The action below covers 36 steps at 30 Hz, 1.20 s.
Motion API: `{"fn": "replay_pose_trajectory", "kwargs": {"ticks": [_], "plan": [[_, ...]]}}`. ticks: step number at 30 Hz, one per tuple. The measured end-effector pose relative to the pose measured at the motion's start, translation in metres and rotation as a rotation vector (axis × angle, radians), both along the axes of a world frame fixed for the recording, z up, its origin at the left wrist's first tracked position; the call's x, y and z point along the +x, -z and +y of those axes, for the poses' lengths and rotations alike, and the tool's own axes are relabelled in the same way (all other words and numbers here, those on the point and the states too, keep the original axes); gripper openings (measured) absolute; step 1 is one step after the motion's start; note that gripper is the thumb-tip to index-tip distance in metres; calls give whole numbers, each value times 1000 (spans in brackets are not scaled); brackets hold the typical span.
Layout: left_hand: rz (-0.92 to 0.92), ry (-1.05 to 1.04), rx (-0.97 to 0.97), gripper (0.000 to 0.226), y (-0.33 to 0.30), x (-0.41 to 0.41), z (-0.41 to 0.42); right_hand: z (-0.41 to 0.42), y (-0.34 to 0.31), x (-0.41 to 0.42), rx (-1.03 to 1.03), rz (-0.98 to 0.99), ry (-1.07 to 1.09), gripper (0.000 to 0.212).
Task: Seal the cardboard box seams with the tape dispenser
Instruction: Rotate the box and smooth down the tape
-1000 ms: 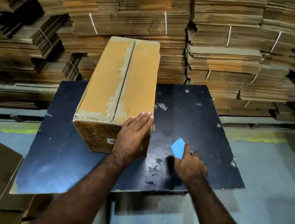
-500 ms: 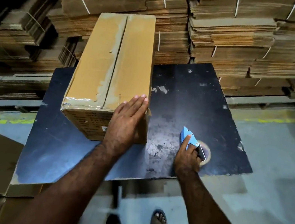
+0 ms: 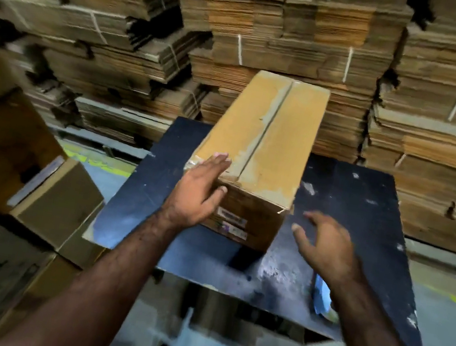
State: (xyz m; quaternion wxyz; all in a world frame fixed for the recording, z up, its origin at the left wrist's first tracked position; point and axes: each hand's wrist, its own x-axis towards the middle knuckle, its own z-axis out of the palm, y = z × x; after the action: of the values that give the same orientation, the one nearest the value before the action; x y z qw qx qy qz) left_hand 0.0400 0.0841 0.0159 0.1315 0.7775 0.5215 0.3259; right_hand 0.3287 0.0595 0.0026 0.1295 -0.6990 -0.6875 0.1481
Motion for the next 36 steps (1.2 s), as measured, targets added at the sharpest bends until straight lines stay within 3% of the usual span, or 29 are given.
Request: {"fn": "replay_pose_trajectory", "kwargs": {"ticks": [2, 5, 13, 17, 24, 28, 31, 33, 36], "plan": [[8, -29, -6, 53, -2, -19, 4, 15, -18, -34, 124, 88, -102, 45], [59, -52, -8, 49, -1, -36, 17, 38, -29, -92, 206, 105, -227, 48], [233, 70, -55, 62, 25, -59, 65, 79, -11, -168, 196, -111, -200, 56], [294, 202, 30, 62, 44, -74, 81, 77, 2, -175, 114, -277, -193, 64], [203, 353, 72, 63, 65, -91, 97, 80, 16, -165, 83, -518, -264, 73], [-37, 368, -70, 75, 60, -104, 73, 73, 8, -172, 143, -439, -236, 75], [-536, 163, -477, 75, 49, -90, 62, 76, -1, -187, 203, -294, -97, 69], [-892, 72, -695, 78, 43, -75, 61, 84, -1, -208, 184, -303, -84, 68], [-914, 18, -712, 69, 46, -55, 52, 86, 7, -221, 131, -357, -97, 70]]}}
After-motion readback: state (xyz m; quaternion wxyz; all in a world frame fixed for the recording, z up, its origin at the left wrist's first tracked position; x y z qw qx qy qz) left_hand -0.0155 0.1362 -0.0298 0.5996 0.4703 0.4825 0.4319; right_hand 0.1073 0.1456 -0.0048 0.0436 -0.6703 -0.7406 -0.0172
